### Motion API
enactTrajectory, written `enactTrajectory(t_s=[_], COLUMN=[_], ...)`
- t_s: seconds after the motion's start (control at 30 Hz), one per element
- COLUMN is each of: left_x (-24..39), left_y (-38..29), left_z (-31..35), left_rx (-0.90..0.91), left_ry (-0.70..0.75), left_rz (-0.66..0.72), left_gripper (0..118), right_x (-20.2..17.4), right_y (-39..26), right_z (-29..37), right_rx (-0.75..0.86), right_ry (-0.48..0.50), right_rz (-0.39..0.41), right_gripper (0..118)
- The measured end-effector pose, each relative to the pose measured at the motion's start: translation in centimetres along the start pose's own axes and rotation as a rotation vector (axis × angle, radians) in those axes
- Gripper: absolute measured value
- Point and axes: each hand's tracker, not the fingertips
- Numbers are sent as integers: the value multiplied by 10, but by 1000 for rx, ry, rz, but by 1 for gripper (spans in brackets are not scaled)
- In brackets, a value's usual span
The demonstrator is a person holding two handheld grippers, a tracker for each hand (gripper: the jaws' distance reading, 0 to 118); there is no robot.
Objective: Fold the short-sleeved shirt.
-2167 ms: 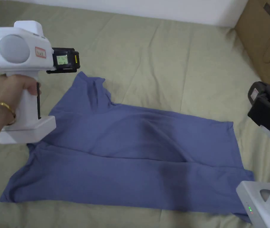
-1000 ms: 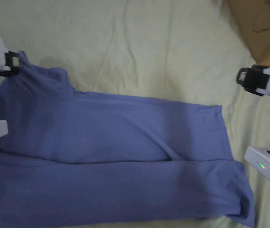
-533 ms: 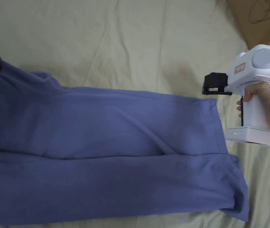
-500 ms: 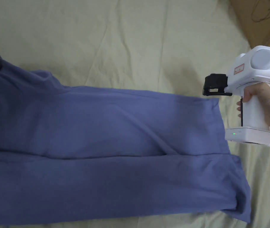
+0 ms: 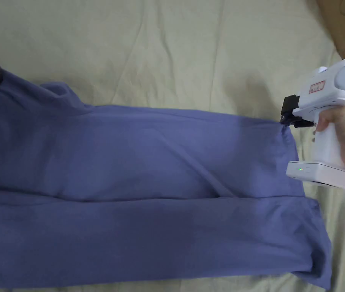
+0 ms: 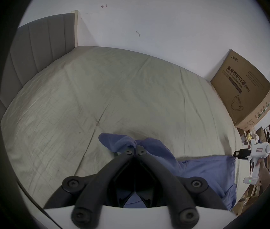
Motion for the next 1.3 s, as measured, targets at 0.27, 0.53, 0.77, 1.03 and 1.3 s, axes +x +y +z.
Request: enactTrajectory(t_s=[0.27,0.53,0.77,1.03,1.3], left_x=[-9,-40,-63,-89,-66], left_y=[-11,-68,-158,-233,-188], left_z=[64,143,160,140,209], left_rx=[61,119,55,-129,229], left_ry=[-49,-80,-57,63,116], left_rz=[13,51,137,273,173], left_gripper=[0,0,0,27,110], right_x=[22,54,73,80,73], right_y=[-26,-117,-206,-262,-235], right_z=[112,193,182,161,229], right_rx=[165,243,174,99,451], right_ry=[115,143,129,104,-26], right_rz=[22,-12,-50,-127,58], right_gripper=[3,3,3,7,91])
